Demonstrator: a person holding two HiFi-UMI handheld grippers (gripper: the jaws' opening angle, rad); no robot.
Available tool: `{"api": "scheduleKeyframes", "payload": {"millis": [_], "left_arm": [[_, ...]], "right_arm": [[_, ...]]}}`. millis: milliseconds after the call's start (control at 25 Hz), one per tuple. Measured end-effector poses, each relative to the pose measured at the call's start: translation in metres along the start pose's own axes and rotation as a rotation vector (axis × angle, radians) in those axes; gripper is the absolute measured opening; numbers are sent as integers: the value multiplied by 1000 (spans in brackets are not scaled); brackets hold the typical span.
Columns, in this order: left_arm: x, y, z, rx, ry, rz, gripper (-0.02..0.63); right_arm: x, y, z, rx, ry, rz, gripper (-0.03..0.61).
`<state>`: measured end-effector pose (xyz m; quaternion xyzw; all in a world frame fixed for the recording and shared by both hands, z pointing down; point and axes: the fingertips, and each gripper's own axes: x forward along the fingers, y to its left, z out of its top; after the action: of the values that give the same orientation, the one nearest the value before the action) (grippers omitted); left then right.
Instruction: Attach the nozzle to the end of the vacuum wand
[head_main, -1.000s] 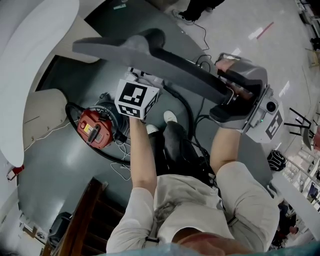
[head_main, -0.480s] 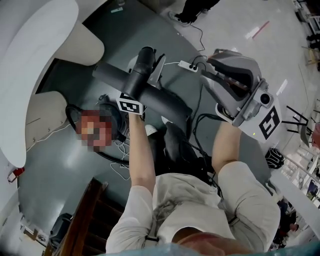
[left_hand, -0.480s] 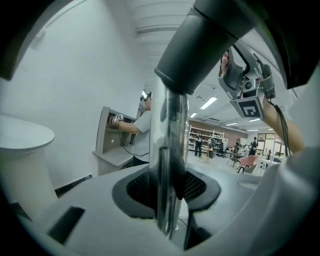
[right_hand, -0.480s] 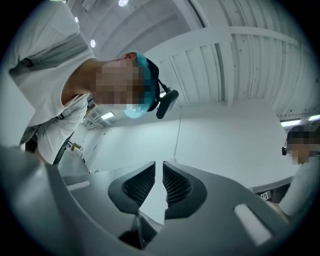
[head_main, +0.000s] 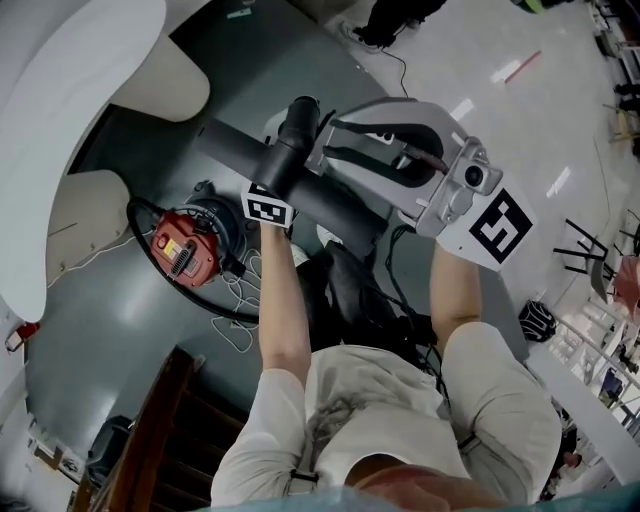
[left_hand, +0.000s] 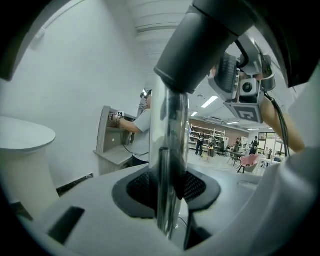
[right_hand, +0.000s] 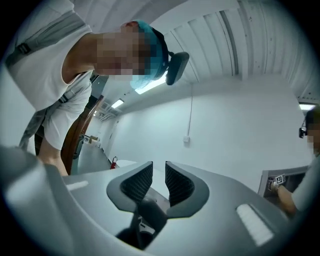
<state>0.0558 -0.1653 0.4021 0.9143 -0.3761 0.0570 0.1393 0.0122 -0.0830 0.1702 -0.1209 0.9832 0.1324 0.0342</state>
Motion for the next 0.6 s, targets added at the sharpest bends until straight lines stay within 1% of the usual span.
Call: {"api": "scheduleKeyframes", "payload": {"millis": [120, 200, 280, 360, 480, 560, 600], "left_arm": [[0, -3, 0, 4, 3, 6, 124], [0, -6, 0, 5, 5, 12, 124], [0, -6, -1, 5, 8, 19, 124], [-1, -6, -2, 6, 13, 24, 124], [-2, -7, -1, 9, 18, 33, 124], [-2, -9, -2, 10, 16, 37, 124], [-2, -10, -2, 12, 15, 39, 124]], "right_arm": [[4, 0, -16, 21, 78, 15, 116], [4, 9, -23, 57, 147, 22, 138], [-2, 26, -31, 119, 242, 36, 174], [-12, 46, -37, 200, 317, 68, 242], [-23, 70, -35, 318, 348, 101, 292], [-27, 81, -40, 347, 399, 87, 332], [-29, 85, -44, 351, 434, 75, 338]]}}
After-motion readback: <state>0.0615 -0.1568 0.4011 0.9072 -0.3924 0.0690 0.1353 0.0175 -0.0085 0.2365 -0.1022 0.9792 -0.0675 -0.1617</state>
